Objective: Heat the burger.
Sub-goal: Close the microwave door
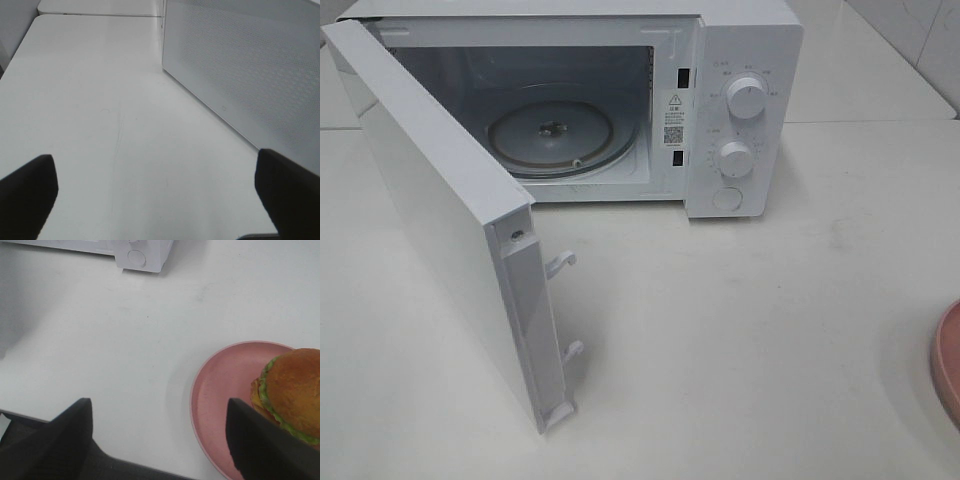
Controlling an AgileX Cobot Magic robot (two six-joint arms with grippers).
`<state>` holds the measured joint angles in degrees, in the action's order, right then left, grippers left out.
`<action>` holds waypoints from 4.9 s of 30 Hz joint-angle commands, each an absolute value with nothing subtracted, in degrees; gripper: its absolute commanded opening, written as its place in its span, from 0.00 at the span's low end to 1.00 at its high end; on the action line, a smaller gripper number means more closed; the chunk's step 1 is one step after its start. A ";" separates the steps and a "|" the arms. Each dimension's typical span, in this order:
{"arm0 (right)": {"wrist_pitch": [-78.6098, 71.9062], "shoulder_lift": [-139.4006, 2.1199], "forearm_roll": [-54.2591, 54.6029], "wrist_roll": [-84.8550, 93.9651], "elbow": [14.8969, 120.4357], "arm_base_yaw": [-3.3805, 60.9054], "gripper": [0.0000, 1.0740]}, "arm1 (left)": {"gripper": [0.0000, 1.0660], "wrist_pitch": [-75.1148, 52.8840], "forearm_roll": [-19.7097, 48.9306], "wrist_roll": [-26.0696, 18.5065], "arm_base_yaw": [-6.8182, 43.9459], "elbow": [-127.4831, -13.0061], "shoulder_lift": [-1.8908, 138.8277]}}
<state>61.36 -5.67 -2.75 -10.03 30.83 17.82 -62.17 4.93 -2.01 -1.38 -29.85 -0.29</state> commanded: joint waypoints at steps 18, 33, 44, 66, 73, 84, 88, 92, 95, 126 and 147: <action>57.01 1.83 -0.57 -8.19 28.48 11.00 0.68 | 0.94 -61.42 4.87 -1.60 -1.38 -29.62 -1.09; 57.01 1.83 -0.57 -8.19 28.48 11.00 0.68 | 0.94 -61.42 4.87 -1.60 -1.38 -29.62 -1.03; 57.01 1.83 -0.57 -8.14 28.48 11.00 0.68 | 0.94 -61.42 4.87 -1.60 -1.38 -29.62 -1.03; 57.01 1.83 -0.57 -8.14 28.48 11.00 0.68 | 0.92 -61.08 5.33 -1.66 -1.38 -30.54 2.46; 57.01 1.83 -0.57 -8.14 28.48 11.00 0.67 | 0.71 -56.21 5.16 -1.60 -1.38 -32.14 9.85; 57.01 1.83 -0.52 -8.14 28.48 11.00 0.67 | 0.06 -50.88 5.79 -1.60 -1.38 -32.14 22.40; 57.01 1.83 -0.52 -8.14 28.48 11.00 0.67 | 0.00 -46.87 5.73 -1.89 -1.38 -31.74 25.78; 57.01 1.83 -0.52 -8.14 28.48 11.00 0.67 | 0.00 -34.66 6.07 -2.06 -1.38 -27.96 29.74; 57.01 1.83 -0.52 -8.14 28.48 11.00 0.67 | 0.00 -26.01 7.91 -4.35 -1.38 -24.92 31.51; 57.01 1.83 -0.52 -8.14 28.48 11.00 0.67 | 0.00 36.04 6.30 -4.87 10.71 -12.83 66.46; 57.01 1.83 0.00 -7.39 28.48 11.00 0.67 | 0.00 50.76 -14.73 8.77 13.18 -17.82 86.52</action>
<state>57.81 0.23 0.00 -8.08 28.71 11.23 50.02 -14.44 8.08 12.89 -17.36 86.63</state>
